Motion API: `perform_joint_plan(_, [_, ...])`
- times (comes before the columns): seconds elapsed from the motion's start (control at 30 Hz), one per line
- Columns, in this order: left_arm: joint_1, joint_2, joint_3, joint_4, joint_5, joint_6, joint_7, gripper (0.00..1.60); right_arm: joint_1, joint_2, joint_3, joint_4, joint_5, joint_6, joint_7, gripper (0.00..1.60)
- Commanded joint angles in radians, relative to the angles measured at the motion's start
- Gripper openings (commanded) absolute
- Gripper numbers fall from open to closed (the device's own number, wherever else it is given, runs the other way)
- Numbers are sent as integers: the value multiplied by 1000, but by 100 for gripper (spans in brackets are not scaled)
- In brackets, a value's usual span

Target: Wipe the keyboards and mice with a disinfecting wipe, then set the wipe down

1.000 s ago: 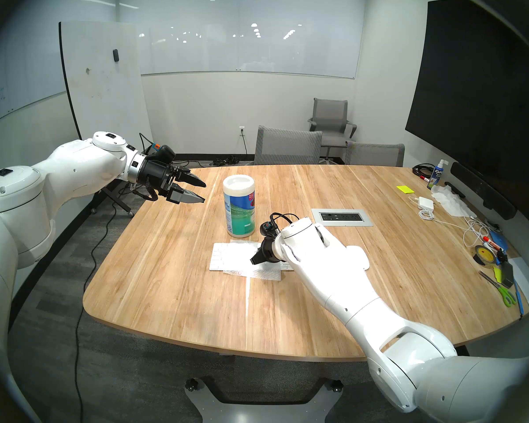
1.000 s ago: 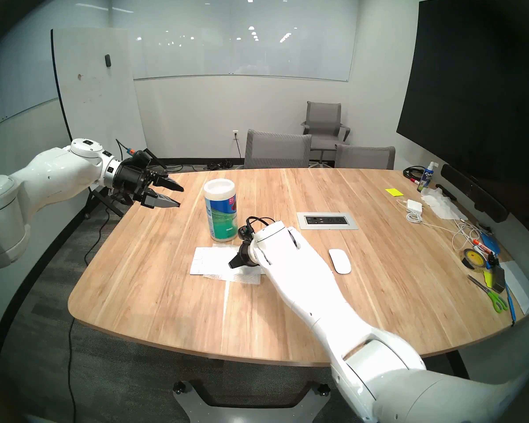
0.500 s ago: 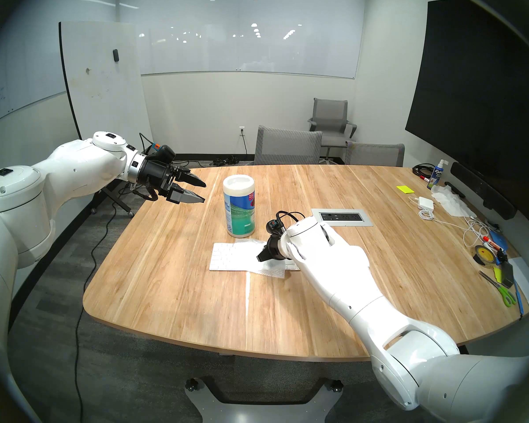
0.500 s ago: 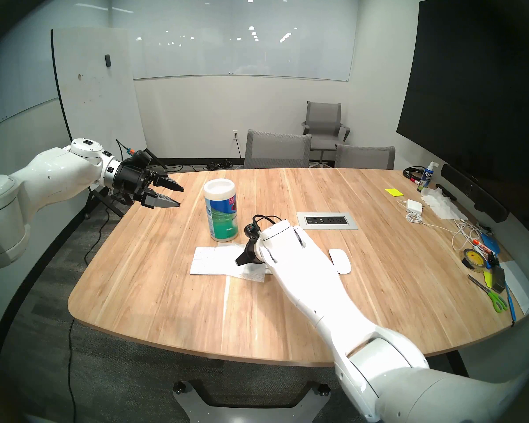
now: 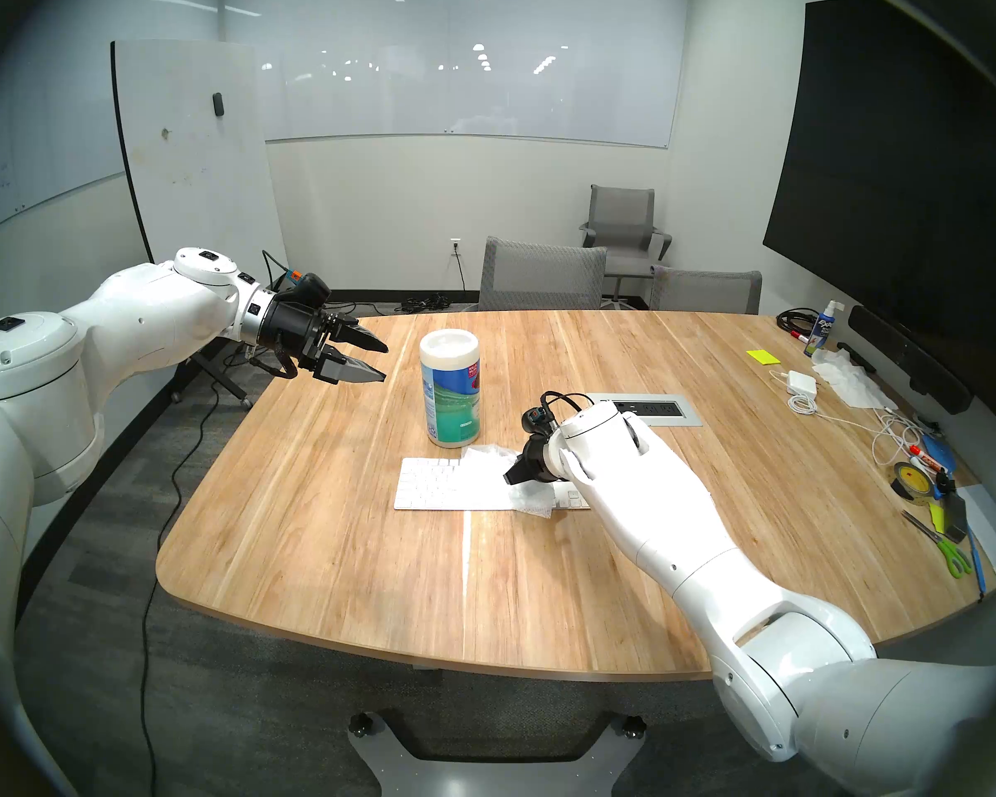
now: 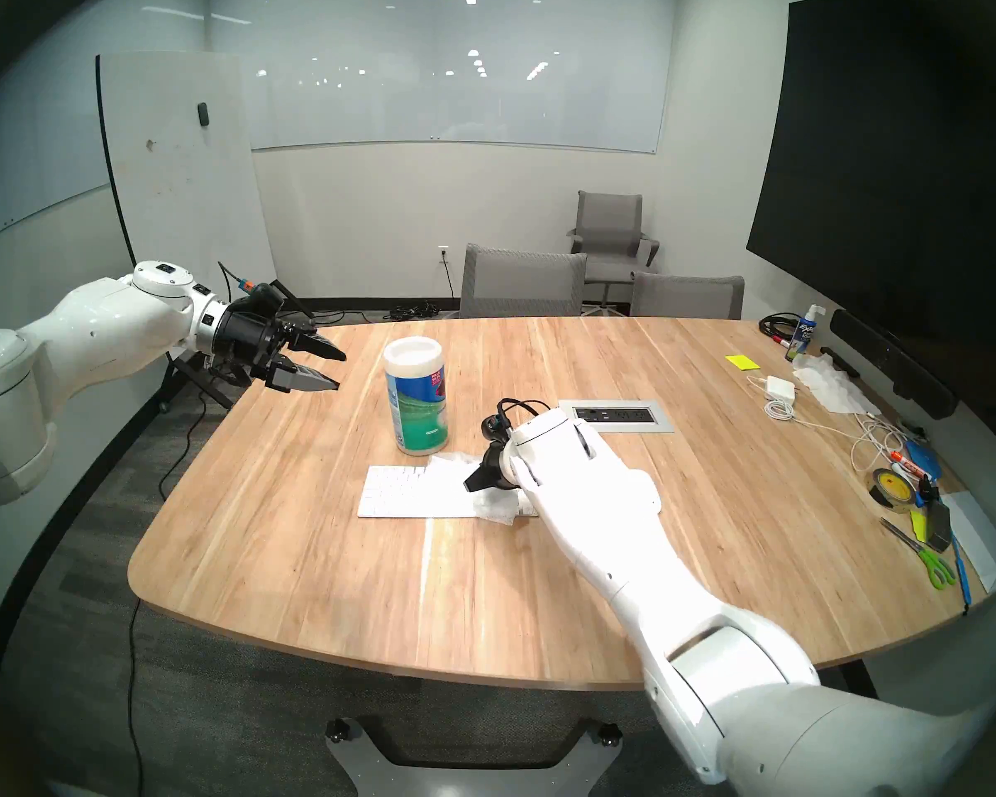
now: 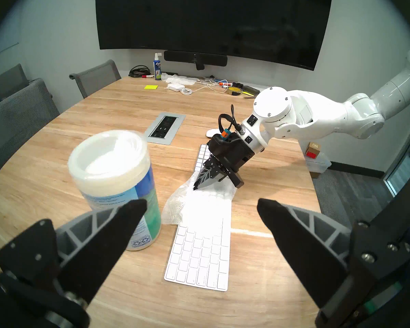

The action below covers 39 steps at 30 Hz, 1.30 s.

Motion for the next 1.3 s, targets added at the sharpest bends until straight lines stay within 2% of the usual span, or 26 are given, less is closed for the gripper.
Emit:
perform_joint_plan(0.0, [-26,-1,-1,2,-12,1,1,160,9,34,3,-47,1,4,28,0])
perform_joint_plan(1.27, [-31,-3,18,3,-27,-2,1,160,-22,151,88,-72,13,-10,113,0])
